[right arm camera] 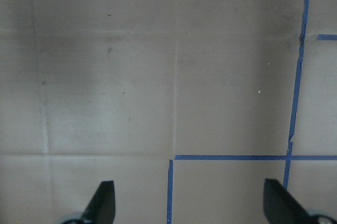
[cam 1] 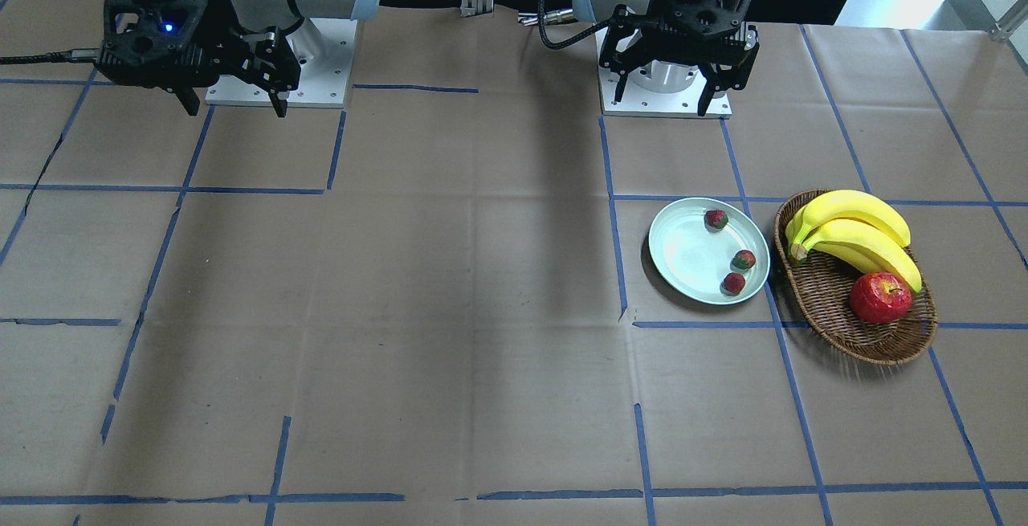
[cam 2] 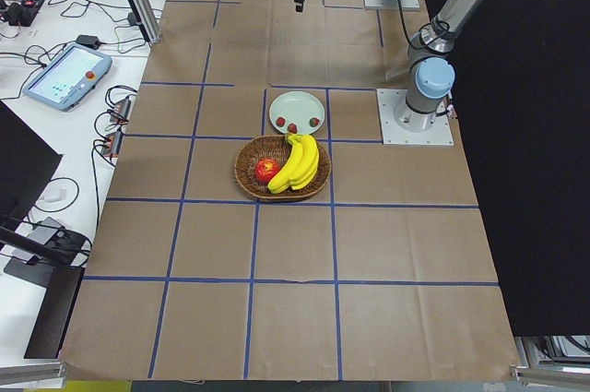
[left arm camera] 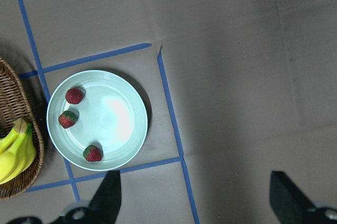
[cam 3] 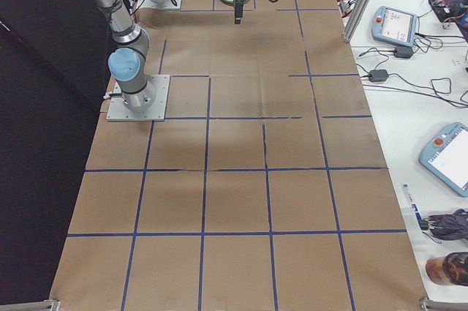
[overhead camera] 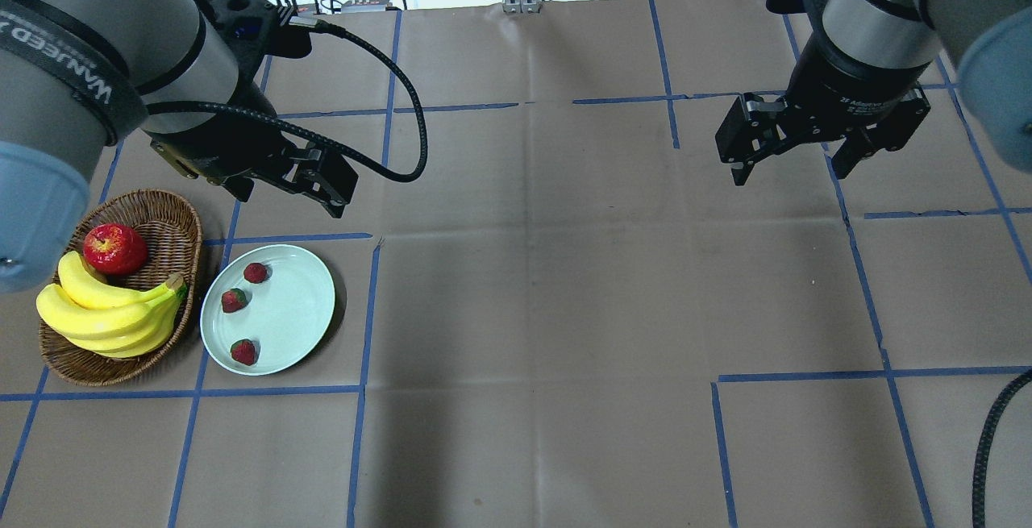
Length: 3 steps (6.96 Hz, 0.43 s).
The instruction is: Collect all strawberries into plate
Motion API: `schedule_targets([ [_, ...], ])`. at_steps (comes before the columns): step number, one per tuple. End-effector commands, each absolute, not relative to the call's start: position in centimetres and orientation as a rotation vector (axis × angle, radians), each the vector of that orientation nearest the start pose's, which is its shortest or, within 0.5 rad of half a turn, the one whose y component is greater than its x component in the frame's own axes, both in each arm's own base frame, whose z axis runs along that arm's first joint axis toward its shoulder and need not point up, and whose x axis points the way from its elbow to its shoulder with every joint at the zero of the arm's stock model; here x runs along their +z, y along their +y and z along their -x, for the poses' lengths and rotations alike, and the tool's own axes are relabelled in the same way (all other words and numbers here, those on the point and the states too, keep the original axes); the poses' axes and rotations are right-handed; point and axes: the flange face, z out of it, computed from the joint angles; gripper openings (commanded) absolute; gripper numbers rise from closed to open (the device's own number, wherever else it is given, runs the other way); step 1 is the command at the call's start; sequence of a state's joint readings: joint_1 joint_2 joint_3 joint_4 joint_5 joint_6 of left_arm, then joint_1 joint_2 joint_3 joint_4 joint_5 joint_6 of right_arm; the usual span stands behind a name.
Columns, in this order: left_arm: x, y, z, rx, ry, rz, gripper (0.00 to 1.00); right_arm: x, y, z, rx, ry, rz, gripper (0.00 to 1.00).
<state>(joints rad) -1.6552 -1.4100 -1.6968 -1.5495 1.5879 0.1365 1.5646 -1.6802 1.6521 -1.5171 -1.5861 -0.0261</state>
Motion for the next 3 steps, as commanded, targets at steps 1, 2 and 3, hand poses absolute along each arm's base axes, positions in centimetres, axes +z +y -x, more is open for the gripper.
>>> schedule_targets([
  [1,50.21,-41.64,16.71,-0.088,3.102,-0.338,1.00,49.37,-44.37,-12.91,0.042,3.156,0.032,1.00],
  [2,50.14,-41.69,16.72,-0.085,3.102,-0.338,1.00,49.37,-44.37,-12.91,0.042,3.156,0.032,1.00],
  [3,50.05,-41.66,16.70,-0.081,3.100,-0.348,1.00,49.37,-44.37,-12.91,0.042,3.156,0.032,1.00],
])
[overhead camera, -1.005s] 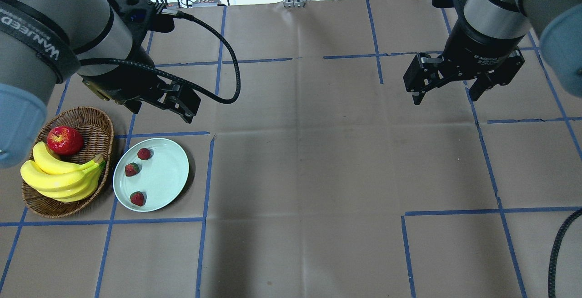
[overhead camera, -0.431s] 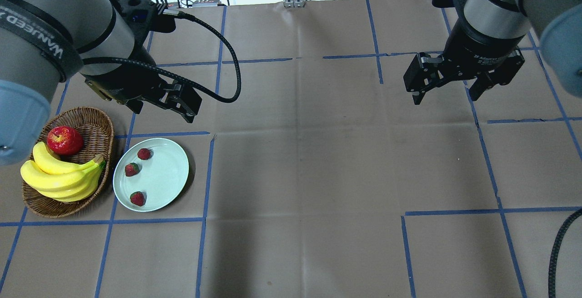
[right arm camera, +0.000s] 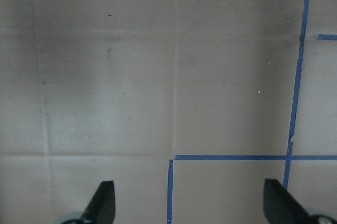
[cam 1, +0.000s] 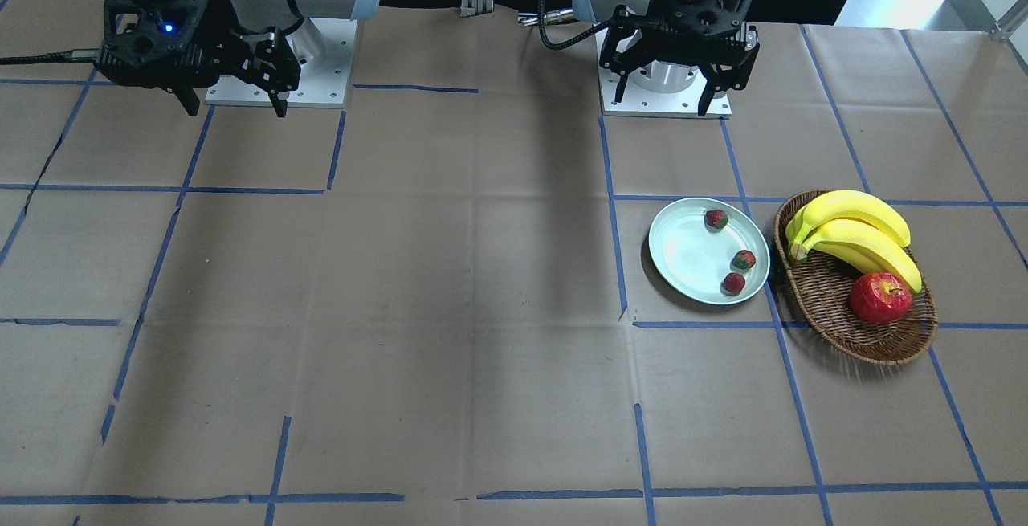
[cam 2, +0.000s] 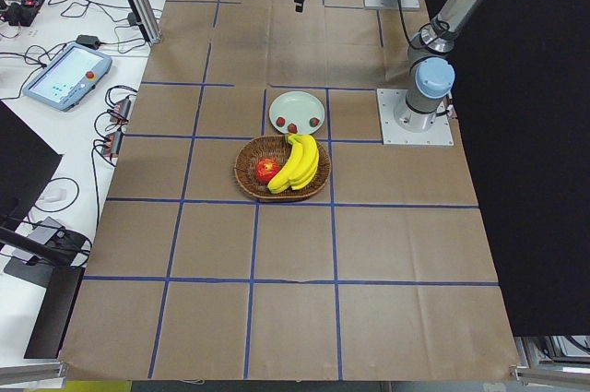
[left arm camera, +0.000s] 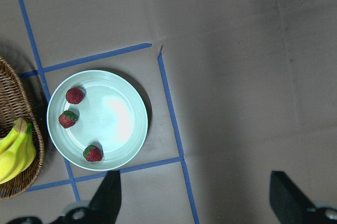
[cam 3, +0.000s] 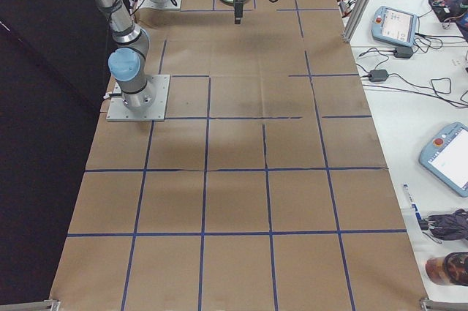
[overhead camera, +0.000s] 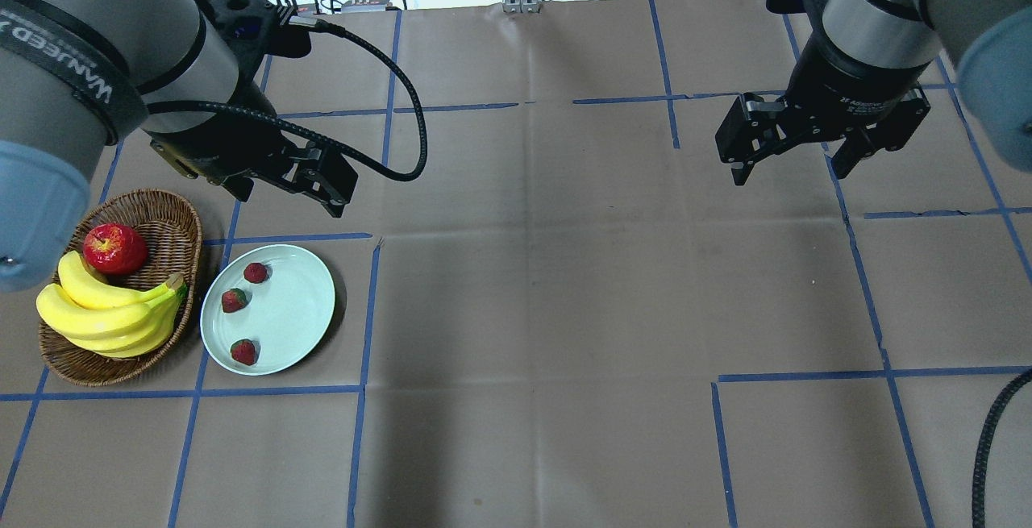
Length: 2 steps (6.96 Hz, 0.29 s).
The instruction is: Collect all strawberries into plate
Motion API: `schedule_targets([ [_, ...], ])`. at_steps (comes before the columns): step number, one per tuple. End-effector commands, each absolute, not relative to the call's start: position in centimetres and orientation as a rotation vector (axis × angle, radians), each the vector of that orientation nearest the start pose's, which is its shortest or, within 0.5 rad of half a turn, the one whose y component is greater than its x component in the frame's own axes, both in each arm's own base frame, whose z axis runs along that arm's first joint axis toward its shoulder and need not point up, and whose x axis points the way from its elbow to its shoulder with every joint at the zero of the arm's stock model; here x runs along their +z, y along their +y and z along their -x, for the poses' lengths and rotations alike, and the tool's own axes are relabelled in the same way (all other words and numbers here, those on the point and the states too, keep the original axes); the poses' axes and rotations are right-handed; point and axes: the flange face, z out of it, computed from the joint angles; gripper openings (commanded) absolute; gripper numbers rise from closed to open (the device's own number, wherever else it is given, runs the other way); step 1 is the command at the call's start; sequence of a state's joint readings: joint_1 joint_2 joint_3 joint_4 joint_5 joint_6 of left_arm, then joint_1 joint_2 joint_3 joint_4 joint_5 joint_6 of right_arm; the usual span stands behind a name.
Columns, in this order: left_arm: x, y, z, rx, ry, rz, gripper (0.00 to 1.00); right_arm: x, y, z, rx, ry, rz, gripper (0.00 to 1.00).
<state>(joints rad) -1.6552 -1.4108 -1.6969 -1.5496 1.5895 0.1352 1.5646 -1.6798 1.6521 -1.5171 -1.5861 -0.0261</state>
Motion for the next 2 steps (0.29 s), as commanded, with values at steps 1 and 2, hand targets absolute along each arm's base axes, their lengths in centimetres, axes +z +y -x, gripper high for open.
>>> schedule_targets([
  [1,49.95,-41.60,16.63,-0.066,3.101,-0.346,1.00,49.37,-44.37,-12.91,0.042,3.156,0.032,1.00],
  [2,49.92,-41.57,16.63,-0.061,3.101,-0.346,1.00,49.45,-44.34,-12.91,0.037,3.156,0.032,1.00],
])
